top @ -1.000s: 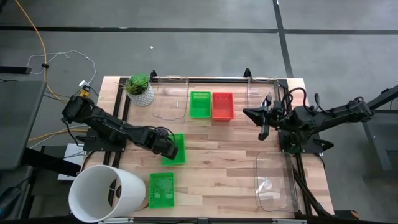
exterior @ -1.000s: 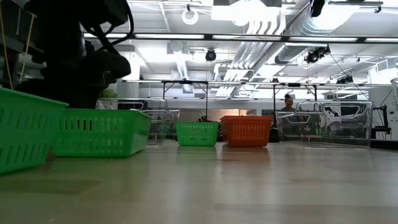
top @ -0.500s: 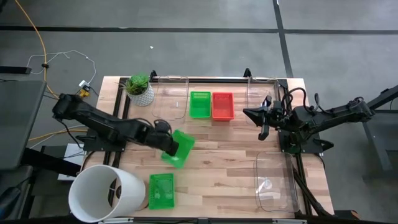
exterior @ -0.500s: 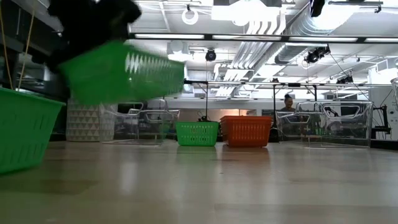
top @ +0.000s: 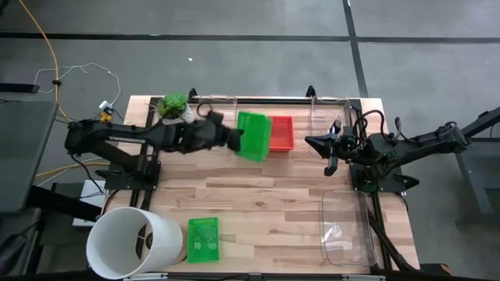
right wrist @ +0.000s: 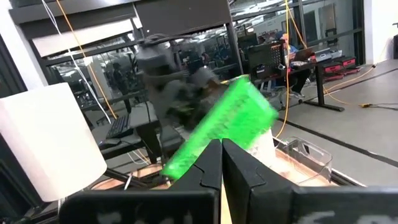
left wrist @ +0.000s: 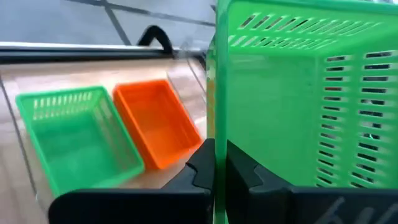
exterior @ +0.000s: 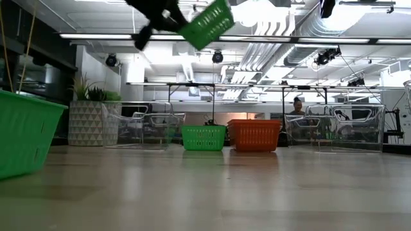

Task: Stack baskets by color
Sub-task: Stack the middle green bin on the top green bin

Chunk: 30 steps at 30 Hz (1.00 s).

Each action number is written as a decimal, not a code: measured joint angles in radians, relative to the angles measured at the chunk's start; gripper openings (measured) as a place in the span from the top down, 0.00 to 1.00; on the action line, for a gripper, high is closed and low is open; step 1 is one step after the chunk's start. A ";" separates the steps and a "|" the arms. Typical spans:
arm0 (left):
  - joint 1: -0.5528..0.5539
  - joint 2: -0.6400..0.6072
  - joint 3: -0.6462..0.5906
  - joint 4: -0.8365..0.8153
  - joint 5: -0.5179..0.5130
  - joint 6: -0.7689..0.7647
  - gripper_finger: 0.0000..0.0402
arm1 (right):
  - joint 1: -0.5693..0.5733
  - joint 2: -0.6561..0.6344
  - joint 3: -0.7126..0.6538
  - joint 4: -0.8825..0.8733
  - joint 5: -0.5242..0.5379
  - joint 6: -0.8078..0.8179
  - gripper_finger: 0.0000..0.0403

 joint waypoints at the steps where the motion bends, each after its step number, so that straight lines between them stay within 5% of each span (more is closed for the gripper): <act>1: 0.026 0.019 0.000 0.007 0.008 -0.003 1.00 | 0.000 0.003 0.000 0.000 0.000 0.013 1.00; 8: 0.152 0.157 0.101 -0.051 0.101 -0.012 1.00 | 0.000 0.031 0.000 0.000 -0.005 0.041 1.00; 15: 0.239 0.273 0.291 -0.295 0.082 0.068 1.00 | 0.000 0.045 0.000 -0.002 -0.008 0.038 1.00; 22: 0.289 0.390 0.302 -0.318 0.193 -0.004 1.00 | 0.000 0.045 0.000 -0.006 -0.011 0.039 1.00; 30: 0.302 0.450 0.301 -0.386 0.173 -0.077 1.00 | 0.000 0.045 0.000 -0.015 -0.057 0.057 1.00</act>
